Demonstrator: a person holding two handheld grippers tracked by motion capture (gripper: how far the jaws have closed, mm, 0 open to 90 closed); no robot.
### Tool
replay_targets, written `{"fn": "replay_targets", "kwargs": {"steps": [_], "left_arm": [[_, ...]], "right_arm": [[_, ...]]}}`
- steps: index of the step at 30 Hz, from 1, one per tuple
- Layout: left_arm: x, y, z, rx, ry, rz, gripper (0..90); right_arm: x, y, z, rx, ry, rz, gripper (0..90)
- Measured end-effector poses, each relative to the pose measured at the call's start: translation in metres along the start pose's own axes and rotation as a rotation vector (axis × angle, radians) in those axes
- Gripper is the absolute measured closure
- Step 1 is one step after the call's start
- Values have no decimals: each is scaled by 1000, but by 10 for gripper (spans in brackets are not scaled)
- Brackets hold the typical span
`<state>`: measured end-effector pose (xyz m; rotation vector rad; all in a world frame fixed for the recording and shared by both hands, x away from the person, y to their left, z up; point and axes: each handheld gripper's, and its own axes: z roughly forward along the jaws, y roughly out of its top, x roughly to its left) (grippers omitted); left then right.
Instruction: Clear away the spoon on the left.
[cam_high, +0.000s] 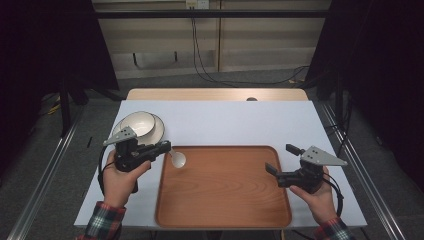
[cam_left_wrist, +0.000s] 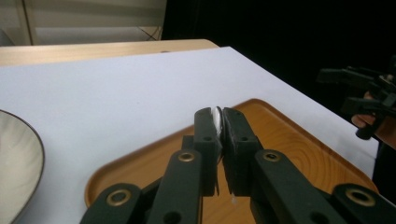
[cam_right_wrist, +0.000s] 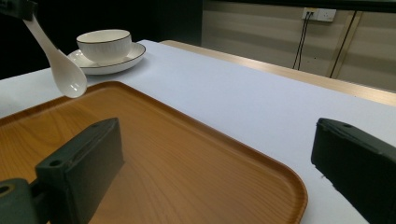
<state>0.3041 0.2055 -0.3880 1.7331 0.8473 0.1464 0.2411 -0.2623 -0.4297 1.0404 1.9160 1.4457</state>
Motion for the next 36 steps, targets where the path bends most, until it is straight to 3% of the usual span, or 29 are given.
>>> {"fn": "replay_targets", "kwargs": {"steps": [12,24,36], "left_arm": [[-7,-14,2,49,-49,-22,848],[-1,-21,11,87,-85,-72,846],[12,-22,26,76,-24,-80,820]], "right_arm": [[1,0,0,3,-1,-3,19],[0,0,0,5,0,1,19],[1,-1,1,13,5,3,19]]}}
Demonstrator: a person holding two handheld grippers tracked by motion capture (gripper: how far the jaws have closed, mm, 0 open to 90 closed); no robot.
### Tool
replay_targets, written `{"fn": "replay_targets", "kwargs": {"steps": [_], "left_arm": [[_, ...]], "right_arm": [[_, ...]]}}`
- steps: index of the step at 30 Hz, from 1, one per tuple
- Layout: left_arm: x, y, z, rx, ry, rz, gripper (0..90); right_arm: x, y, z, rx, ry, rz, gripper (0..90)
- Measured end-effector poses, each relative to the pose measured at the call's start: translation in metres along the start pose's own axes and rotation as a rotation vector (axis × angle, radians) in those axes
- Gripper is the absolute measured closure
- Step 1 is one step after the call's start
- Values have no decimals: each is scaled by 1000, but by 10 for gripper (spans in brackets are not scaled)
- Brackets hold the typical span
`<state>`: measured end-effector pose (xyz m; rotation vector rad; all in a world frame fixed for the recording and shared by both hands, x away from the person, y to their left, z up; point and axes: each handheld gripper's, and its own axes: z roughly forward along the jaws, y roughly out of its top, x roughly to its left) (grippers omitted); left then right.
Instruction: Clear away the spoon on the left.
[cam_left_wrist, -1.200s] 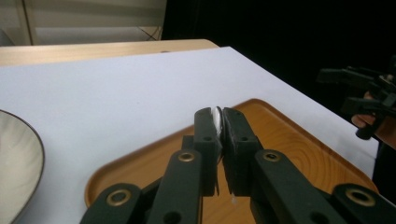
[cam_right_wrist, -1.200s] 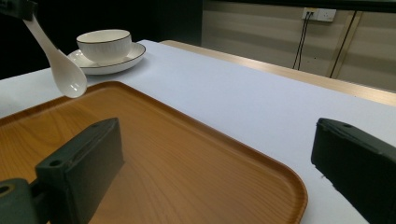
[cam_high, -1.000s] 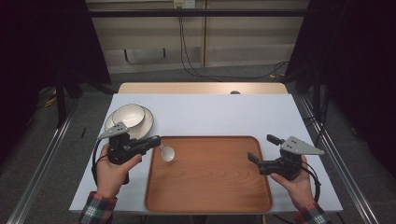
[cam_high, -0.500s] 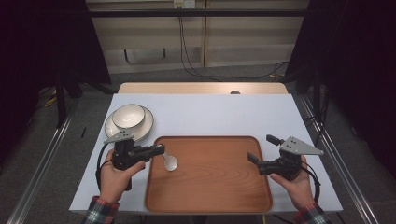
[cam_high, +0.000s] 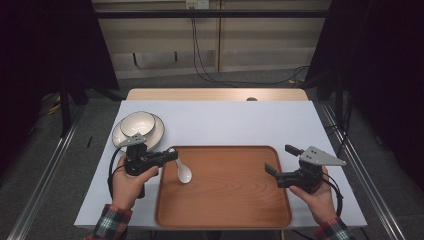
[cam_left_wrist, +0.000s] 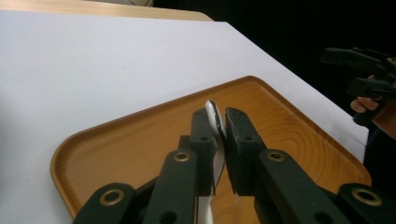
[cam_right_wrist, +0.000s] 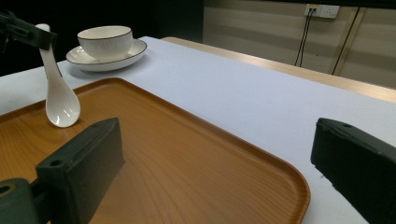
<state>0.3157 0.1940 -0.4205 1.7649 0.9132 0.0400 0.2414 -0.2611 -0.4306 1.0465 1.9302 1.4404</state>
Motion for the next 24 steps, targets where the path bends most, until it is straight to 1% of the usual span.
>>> {"fn": "replay_targets", "kwargs": {"steps": [4,9,12,15,16,17,21,22,24], "left_arm": [[3,-4,8,33,32,17,820],[2,-9,15,62,20,22,818],[1,-10,16,66,21,26,817],[-2,-11,16,70,8,32,818],[-3,-11,16,73,11,34,817],[-3,-12,16,74,0,34,817],[-6,-14,16,83,-9,37,816],[-6,-14,16,84,-4,38,815],[-7,-15,16,89,-16,39,814]], "right_arm": [[1,0,0,2,3,-1,19],[1,0,0,6,3,-1,19],[1,-1,1,12,4,-3,19],[1,-1,1,14,11,-5,19],[1,-1,1,14,8,-8,19],[1,-1,1,15,6,-9,20],[2,-1,2,13,6,-6,19],[2,-1,1,14,5,-8,19],[2,-1,1,11,5,-9,19]]}}
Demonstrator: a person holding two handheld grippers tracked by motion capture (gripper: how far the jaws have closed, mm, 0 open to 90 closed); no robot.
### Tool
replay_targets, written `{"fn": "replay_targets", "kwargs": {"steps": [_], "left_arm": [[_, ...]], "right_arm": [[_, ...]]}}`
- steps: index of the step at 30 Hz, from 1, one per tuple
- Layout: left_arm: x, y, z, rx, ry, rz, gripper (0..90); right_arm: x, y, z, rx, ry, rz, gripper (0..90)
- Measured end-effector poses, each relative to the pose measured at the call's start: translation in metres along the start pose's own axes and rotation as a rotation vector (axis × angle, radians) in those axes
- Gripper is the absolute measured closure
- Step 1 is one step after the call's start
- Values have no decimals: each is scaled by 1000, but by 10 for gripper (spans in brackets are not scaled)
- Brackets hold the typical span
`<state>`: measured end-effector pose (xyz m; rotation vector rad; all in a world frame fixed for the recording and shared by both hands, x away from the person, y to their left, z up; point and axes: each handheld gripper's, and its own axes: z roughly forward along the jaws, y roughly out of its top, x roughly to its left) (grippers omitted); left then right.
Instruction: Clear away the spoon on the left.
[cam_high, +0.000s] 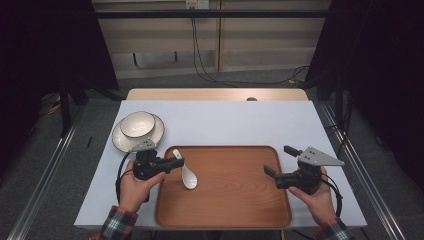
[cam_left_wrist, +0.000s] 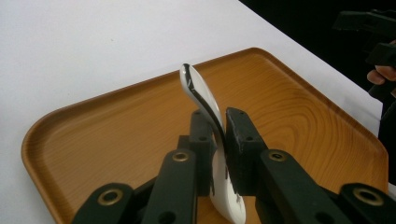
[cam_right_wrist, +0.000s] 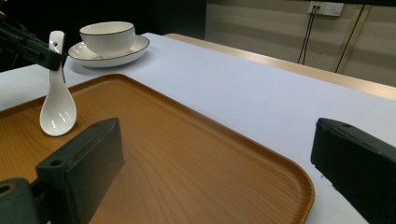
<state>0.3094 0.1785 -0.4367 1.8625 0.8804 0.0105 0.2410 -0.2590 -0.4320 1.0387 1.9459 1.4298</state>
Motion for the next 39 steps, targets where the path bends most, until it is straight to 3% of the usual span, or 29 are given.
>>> {"fn": "replay_targets", "kwargs": {"steps": [21,39], "left_arm": [[-15,-8,10,40,-48,30,812],[-18,-17,27,104,-52,61,787]], "right_arm": [[0,-1,0,3,6,4,19],[4,-1,-2,20,15,-11,20]]}}
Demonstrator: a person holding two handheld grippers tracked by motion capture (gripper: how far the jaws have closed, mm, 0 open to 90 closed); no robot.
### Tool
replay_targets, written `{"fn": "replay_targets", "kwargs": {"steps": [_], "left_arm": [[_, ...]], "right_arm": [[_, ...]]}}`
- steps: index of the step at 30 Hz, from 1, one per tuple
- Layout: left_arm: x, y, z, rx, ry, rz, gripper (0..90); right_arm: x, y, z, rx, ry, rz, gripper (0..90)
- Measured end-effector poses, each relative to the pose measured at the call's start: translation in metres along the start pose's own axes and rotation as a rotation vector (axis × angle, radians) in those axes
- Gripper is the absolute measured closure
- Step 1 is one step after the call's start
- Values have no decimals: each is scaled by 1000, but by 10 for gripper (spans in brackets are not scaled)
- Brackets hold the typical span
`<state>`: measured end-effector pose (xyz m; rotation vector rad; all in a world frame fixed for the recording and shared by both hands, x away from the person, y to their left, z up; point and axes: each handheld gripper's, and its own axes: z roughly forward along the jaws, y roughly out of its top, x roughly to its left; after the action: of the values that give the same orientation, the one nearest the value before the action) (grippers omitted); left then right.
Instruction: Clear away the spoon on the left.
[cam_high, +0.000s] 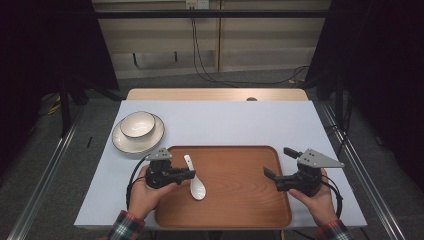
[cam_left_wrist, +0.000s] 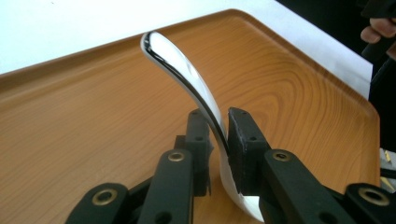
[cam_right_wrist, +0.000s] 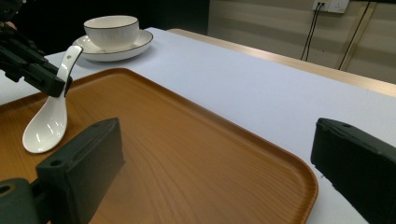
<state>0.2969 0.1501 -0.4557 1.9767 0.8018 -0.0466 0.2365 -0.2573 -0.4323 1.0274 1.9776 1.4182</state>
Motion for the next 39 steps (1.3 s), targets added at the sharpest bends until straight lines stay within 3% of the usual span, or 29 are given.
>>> {"fn": "replay_targets", "kwargs": {"steps": [9,19,31,39], "left_arm": [[-5,-3,6,39,18,38,774],[-7,-6,2,30,23,47,748],[-5,0,-9,-43,59,52,630],[0,4,-21,-105,79,27,550]], "right_arm": [[1,0,-1,0,14,-7,19],[2,-1,1,7,28,-17,20],[2,-1,0,6,28,-18,19],[1,0,0,2,26,-14,19]]}}
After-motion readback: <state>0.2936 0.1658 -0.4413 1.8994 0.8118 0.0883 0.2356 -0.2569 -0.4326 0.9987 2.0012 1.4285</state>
